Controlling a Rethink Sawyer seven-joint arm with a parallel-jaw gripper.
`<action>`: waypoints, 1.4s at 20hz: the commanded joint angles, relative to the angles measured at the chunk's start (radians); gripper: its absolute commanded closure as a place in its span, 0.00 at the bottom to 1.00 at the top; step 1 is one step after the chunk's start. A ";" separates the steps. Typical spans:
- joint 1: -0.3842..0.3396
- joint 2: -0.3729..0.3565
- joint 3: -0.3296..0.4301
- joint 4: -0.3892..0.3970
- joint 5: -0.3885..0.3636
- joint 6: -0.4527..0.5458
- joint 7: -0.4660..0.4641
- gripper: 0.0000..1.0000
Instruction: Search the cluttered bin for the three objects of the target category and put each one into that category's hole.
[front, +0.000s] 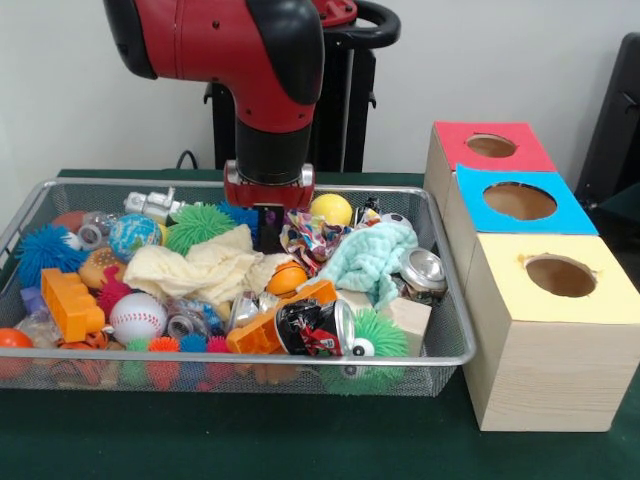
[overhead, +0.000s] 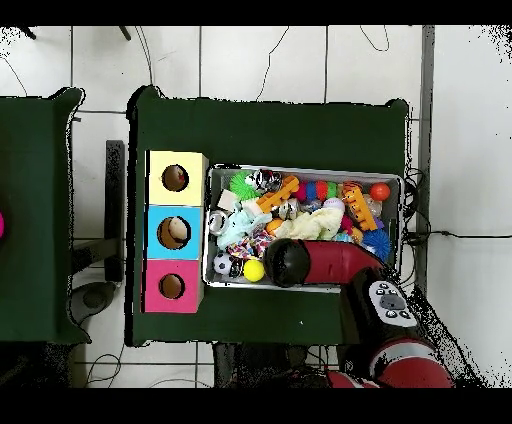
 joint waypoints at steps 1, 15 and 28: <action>-0.020 0.091 0.045 0.016 -0.059 -0.124 0.064 1.00; -0.005 0.241 0.030 -0.081 -0.068 -0.127 0.030 1.00; 0.000 0.238 0.028 -0.087 -0.066 -0.118 0.026 0.00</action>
